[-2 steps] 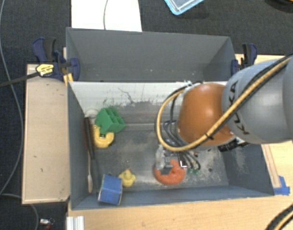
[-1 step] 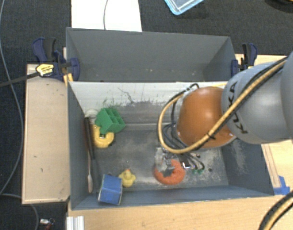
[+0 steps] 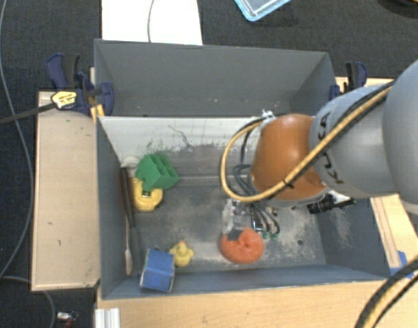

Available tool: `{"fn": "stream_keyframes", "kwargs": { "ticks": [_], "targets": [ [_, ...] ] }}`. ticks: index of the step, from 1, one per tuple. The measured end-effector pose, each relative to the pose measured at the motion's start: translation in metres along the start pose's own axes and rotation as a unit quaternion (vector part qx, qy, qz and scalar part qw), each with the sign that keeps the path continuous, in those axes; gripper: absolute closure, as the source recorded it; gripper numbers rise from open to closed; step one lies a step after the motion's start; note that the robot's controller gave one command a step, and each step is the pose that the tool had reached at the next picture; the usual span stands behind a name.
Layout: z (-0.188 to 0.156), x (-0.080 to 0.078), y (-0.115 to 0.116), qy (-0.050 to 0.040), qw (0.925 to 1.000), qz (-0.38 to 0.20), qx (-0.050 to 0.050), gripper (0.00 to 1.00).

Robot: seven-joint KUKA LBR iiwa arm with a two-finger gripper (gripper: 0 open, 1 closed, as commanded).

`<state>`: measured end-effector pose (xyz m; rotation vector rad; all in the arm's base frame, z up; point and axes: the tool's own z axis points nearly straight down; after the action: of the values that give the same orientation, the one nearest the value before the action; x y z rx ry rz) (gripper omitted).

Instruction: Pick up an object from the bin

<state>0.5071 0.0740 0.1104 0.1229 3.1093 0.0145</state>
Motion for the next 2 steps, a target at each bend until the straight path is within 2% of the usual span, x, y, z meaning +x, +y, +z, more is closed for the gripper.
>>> {"fn": "stream_keyframes", "kwargs": {
  "ticks": [1, 2],
  "targets": [
    [-0.017, 0.006, -0.057, 0.0009, 0.9999, -0.011, 0.0, 1.0],
    [-0.038, 0.001, -0.025, -0.0013, 0.9999, 0.011, -0.001, 0.0]
  ]
}}
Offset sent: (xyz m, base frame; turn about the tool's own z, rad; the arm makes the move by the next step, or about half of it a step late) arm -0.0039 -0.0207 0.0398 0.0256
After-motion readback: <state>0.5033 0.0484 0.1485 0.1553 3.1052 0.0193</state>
